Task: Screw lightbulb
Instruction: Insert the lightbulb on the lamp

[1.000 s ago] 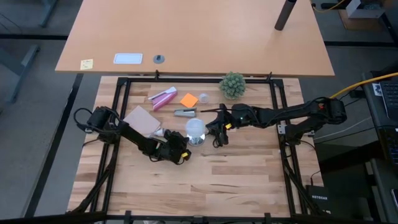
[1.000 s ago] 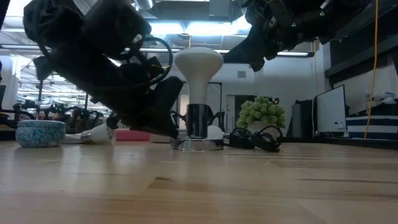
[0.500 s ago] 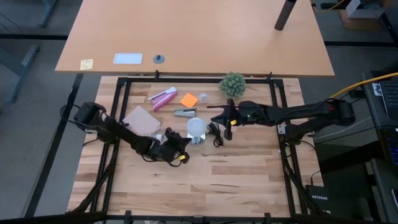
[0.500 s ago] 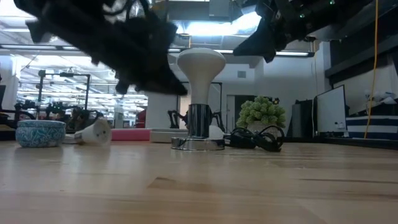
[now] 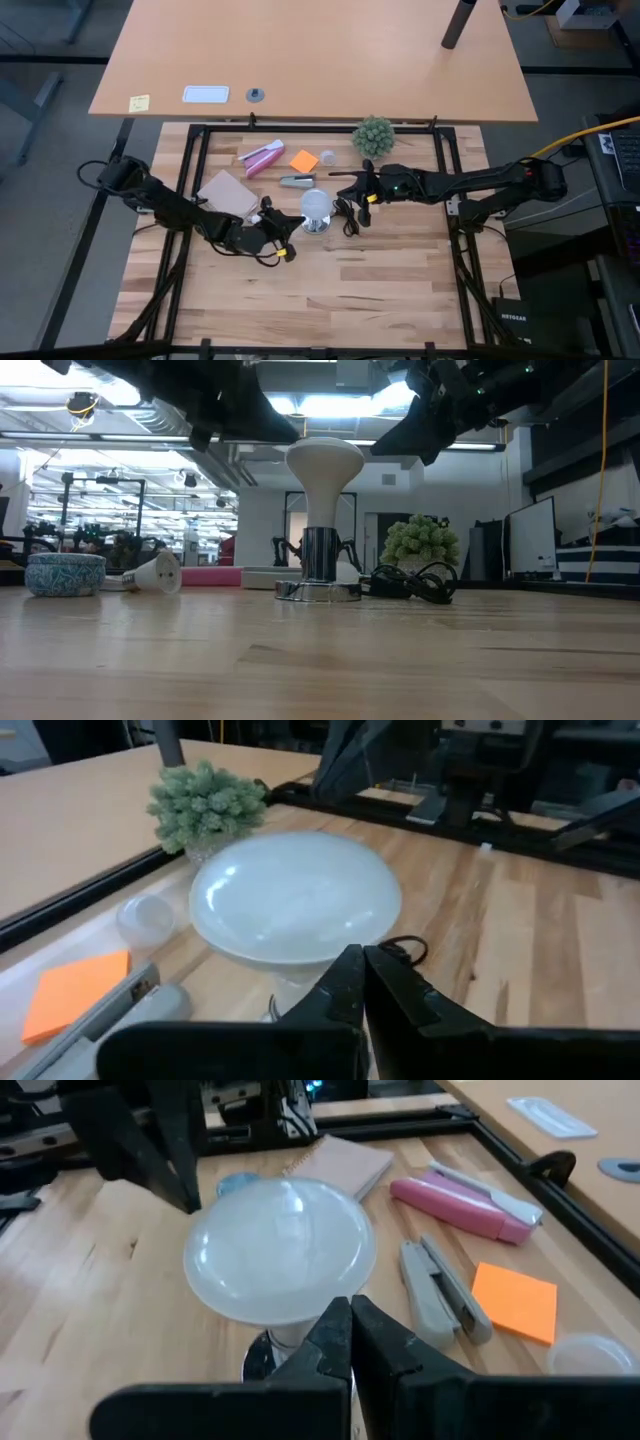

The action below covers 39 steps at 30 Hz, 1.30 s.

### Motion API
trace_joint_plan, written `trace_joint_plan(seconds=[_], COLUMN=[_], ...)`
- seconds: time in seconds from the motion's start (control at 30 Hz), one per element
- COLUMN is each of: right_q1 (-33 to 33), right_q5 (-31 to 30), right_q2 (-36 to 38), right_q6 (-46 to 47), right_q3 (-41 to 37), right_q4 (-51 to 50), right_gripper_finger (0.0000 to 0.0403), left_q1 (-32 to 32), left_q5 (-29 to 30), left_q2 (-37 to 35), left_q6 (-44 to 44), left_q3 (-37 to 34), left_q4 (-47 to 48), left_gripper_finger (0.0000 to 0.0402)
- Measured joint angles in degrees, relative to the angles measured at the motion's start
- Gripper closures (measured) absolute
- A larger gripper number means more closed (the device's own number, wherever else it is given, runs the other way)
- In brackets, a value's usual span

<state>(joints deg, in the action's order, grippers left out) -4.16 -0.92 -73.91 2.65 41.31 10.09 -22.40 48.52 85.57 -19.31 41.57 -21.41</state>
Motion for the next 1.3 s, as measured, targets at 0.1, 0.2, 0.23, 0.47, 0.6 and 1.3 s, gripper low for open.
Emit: trace_joint_plan(seconds=[0.1, 0.2, 0.23, 0.47, 0.6, 1.3], right_q1=[0.00, 0.00, 0.02, 0.00, 0.00, 0.02], right_q5=[-0.01, -0.01, -0.09, -7.53, -6.50, 0.09], right_q2=[-0.31, -0.31, -0.31, -1.19, -3.49, -7.39], right_q6=[0.01, 0.03, 0.03, 1.43, 1.52, 4.85], right_q3=[0.01, 0.01, 0.01, -0.01, -0.01, -0.01], right_q4=[0.33, 0.36, 0.45, 2.55, 5.56, 6.48], right_gripper_finger=[0.0398, 0.0398, 0.0398, 0.0398, 0.0398, 0.0398], left_q1=[0.10, 0.10, 0.12, 0.10, 0.12, 2.65], left_q5=[-0.93, -1.32, -1.32, -1.70, -2.58, -4.05], left_q2=[0.17, 0.27, 0.27, 0.27, 0.27, 0.29], left_q6=[-0.67, -1.36, -1.50, -1.68, -1.70, -1.94], left_q3=[-0.01, -0.01, -0.01, -0.01, -0.01, -0.01], left_q4=[0.51, 1.38, 1.37, 1.50, 1.48, 2.66], left_gripper_finger=[0.0400, 0.0400, 0.0400, 0.0400, 0.0400, 0.0400])
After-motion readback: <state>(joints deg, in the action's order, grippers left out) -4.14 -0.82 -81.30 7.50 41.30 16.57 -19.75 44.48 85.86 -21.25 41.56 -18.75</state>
